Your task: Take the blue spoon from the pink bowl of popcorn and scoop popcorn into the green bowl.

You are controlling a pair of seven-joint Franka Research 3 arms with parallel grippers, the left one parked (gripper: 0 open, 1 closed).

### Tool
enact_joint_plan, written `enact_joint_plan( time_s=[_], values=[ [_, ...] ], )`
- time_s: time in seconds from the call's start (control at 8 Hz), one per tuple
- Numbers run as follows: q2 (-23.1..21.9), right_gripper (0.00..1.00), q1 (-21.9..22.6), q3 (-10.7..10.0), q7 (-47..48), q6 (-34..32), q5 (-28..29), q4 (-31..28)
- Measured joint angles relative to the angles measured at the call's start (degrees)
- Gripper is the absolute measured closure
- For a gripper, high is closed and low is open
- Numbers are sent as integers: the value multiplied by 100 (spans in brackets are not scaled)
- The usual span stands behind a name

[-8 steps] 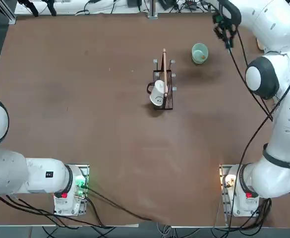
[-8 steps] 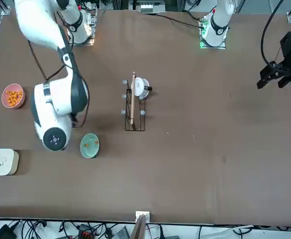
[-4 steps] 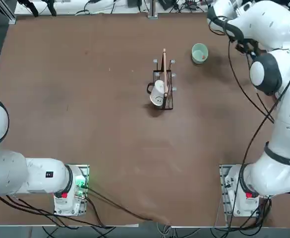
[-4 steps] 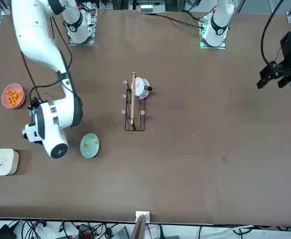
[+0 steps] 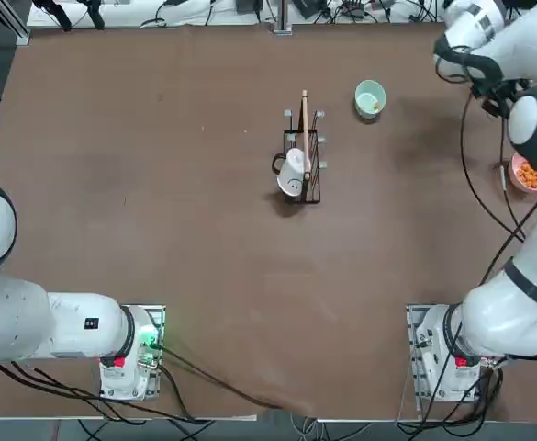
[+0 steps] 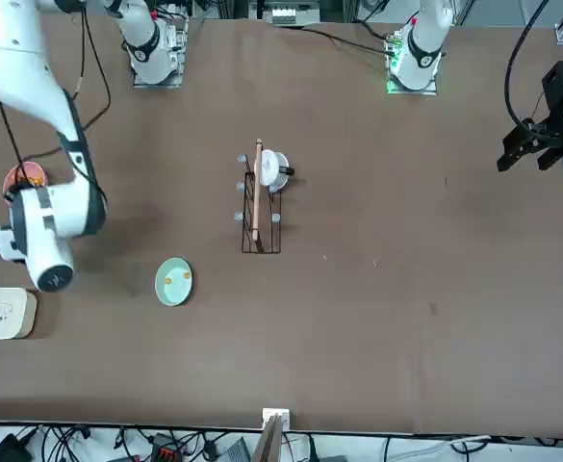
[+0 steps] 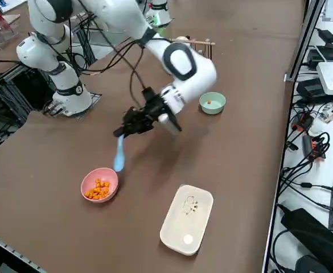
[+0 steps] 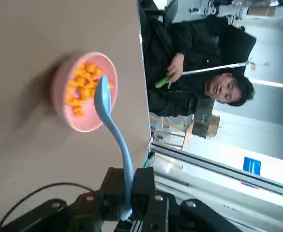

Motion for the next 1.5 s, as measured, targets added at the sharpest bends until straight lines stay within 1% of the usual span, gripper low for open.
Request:
enact_joint_plan(
  time_s=[0.25, 0.38, 0.5, 0.75, 0.88, 1.0, 1.25, 1.38, 1.5],
  values=[
    [-477, 89, -343, 2, 23, 558, -9, -828],
    [-588, 89, -415, 7, 58, 784, -9, -1152],
    [-615, 89, -470, 13, 96, 954, -9, -1370],
    [-612, 86, -737, 14, 121, 1371, -17, -1647],
    [-612, 73, -840, 15, 121, 1477, -25, -1691],
    [-621, 56, -849, 30, 121, 1483, -28, -1689],
    [-720, 20, -817, 142, 128, 1484, -27, -1655],
    [-830, 1, -781, 212, 128, 1490, 88, -1596],
    [-960, 0, -718, 311, 127, 1467, 374, -1466]
  ],
)
